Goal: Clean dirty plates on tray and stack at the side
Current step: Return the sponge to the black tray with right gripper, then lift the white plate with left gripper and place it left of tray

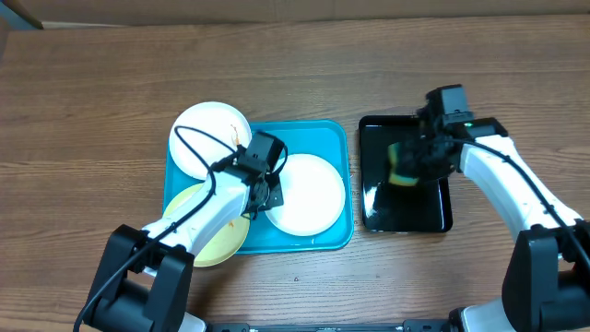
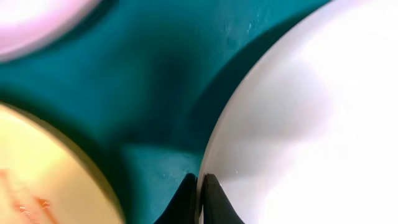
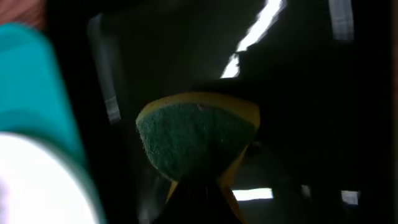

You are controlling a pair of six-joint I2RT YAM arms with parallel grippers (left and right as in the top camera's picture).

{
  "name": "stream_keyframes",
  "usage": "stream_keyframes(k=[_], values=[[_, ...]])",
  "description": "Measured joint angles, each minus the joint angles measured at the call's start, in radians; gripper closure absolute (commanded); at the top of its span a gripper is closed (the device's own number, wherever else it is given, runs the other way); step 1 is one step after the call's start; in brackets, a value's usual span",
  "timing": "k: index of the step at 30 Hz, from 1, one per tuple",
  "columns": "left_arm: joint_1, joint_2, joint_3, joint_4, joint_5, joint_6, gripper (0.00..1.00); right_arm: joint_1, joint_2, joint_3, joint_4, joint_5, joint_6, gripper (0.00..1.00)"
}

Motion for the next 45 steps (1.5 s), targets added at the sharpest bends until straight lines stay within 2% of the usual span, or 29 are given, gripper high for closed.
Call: stream_keyframes(k=[11,13,14,15,16,17,21,27,39,45], values=[[0.0,0.002,0.279,-0.216,-0.205,0.109,0.96,-0.017,0.029,-0.097,0.051,0.103,-0.007,0.9],[0.0,0.002,0.306,-0.237,-0.235,0.127,0.96,-0.017,0.037,-0.114,0.053,0.108,-0.006,0.87],[0.0,0.002,0.32,-0.25,-0.251,0.14,0.96,-0.017,0.04,-0.119,0.053,0.11,-0.007,0.83],[0.0,0.002,0.332,-0.262,-0.264,0.148,0.96,-0.017,0.041,-0.12,0.053,0.112,-0.006,0.71],[0.0,0.002,0.343,-0.274,-0.275,0.154,0.96,-0.017,0.041,-0.12,0.054,0.116,-0.007,0.54],[0.0,0.002,0.357,-0.292,-0.291,0.162,0.96,-0.017,0.041,-0.12,0.06,0.119,-0.002,0.42],[-0.016,0.002,0.393,-0.334,-0.37,0.177,0.96,-0.017,0.041,-0.121,0.064,0.128,-0.006,0.02],[-0.128,0.002,0.422,-0.384,-0.557,0.179,0.96,-0.016,0.041,-0.121,0.065,0.122,-0.018,0.0],[-0.491,0.003,0.433,-0.417,-1.076,0.168,0.96,-0.016,0.041,-0.121,0.07,0.123,-0.017,0.0],[-0.554,0.003,0.433,-0.418,-1.163,0.156,0.96,-0.016,0.041,-0.121,0.07,0.123,-0.017,0.0]])
